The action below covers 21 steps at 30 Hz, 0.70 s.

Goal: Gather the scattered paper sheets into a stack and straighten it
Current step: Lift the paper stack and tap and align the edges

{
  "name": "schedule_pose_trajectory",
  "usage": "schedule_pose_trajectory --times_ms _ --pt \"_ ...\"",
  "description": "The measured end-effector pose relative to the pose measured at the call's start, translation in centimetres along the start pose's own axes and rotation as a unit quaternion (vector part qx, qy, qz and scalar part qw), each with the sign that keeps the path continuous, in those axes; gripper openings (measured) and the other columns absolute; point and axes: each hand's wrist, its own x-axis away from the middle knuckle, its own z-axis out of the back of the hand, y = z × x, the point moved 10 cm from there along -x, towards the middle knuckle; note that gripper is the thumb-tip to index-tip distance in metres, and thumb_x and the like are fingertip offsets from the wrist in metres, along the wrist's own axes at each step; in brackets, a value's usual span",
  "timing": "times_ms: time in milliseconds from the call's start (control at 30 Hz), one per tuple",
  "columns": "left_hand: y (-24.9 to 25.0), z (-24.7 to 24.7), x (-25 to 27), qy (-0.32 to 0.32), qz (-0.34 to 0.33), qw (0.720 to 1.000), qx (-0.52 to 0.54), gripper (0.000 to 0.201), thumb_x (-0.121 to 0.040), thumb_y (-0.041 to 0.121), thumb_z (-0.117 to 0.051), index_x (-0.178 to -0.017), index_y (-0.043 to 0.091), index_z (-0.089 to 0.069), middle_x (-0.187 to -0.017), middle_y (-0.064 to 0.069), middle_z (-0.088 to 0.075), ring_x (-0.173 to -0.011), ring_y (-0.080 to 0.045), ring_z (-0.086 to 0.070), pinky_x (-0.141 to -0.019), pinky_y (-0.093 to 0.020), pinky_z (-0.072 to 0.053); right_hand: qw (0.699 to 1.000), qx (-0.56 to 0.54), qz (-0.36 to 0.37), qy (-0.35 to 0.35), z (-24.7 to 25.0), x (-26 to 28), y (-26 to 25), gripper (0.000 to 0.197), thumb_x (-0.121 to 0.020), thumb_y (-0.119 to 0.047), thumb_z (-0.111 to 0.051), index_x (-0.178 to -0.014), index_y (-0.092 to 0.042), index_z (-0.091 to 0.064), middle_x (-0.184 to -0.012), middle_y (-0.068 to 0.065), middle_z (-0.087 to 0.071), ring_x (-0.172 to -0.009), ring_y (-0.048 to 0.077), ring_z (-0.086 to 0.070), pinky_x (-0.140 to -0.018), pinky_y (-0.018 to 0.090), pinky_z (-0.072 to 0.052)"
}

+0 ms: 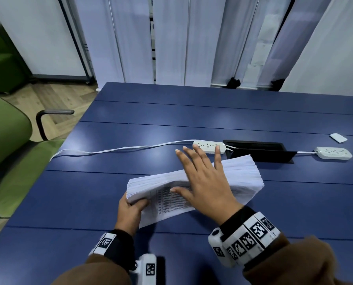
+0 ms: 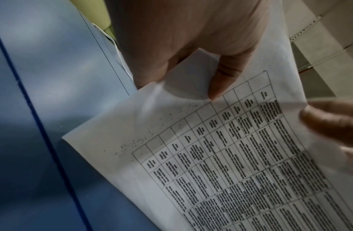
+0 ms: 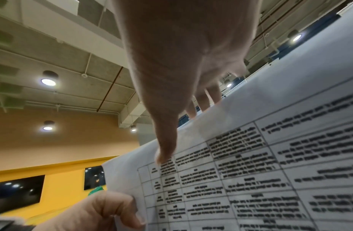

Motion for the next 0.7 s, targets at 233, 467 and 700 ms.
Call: schedule_pose_trajectory --times_ms 233,467,700 --pt "0.5 0.2 0.4 0.001 -0.008 1.000 -0.003 0.043 -0.055 0.001 -0.063 -0.098 -0.002 -0.066 -0.085 -0.005 -0.072 -0.082 -0.018 -0.064 -0.072 -0.019 -0.054 0.994 -0.049 0.045 -0.082 -2.2 -1.7 -0.4 0.020 -0.081 -0.033 -0.065 -0.087 -0.019 -0.051 -0.083 0.001 -0.063 -0.083 0.028 -0.064 -0.080 0.041 -0.046" --pt "1.5 1.0 0.0 0.001 -0.045 0.999 0.028 0.059 -0.061 0.012 -0.083 -0.115 0.009 -0.060 -0.113 -0.006 -0.069 -0.102 -0.014 -0.065 -0.089 -0.024 -0.054 0.994 -0.106 0.010 0.011 1.5 -1.9 1.7 0.029 -0.071 -0.025 -0.068 -0.073 -0.022 -0.039 -0.067 -0.004 -0.059 -0.067 0.025 -0.063 -0.046 0.028 -0.029" --pt "3.4 -3.4 -0.2 -0.097 -0.005 0.988 0.120 0.099 -0.054 0.032 -0.093 -0.134 0.004 -0.042 -0.125 -0.007 -0.065 -0.116 -0.017 -0.062 -0.087 -0.024 -0.054 0.783 -0.576 -0.199 0.127 3.2 0.3 8.8 0.032 -0.075 0.003 -0.073 -0.072 -0.026 -0.058 -0.066 -0.013 -0.060 -0.066 0.002 -0.053 -0.061 0.018 -0.046"
